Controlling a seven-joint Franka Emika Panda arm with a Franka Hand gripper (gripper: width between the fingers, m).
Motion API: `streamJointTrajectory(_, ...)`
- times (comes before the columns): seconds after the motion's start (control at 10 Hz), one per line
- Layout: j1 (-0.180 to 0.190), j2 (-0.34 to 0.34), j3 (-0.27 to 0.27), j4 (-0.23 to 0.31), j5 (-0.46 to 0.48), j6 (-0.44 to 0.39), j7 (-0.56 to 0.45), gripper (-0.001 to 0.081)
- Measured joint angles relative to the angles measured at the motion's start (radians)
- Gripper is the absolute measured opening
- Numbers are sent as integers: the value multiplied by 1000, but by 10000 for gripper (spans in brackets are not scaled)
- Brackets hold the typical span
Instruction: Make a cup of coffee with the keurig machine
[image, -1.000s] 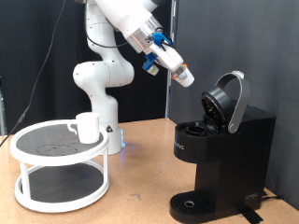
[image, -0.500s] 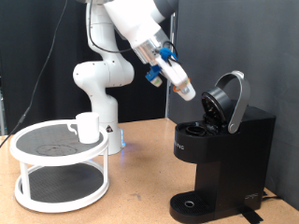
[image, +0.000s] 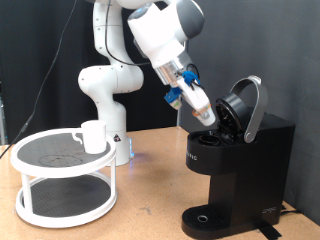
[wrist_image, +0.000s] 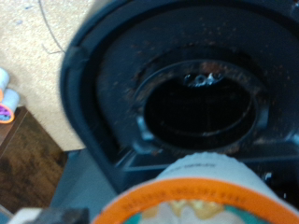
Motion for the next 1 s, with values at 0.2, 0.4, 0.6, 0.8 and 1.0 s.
streamJointTrajectory(0.2, 1, 10, 21, -23, 3, 36, -4, 355)
streamJointTrajectory(0.4, 1, 19, 35, -40, 6, 61, -5, 355)
streamJointTrajectory(0.6, 1, 28, 43, -49, 9, 86, -6, 355)
streamJointTrajectory(0.8, 1, 30, 45, -51, 14, 96, -6, 355)
streamJointTrajectory(1.0, 1, 34, 45, -51, 14, 101, -6, 355)
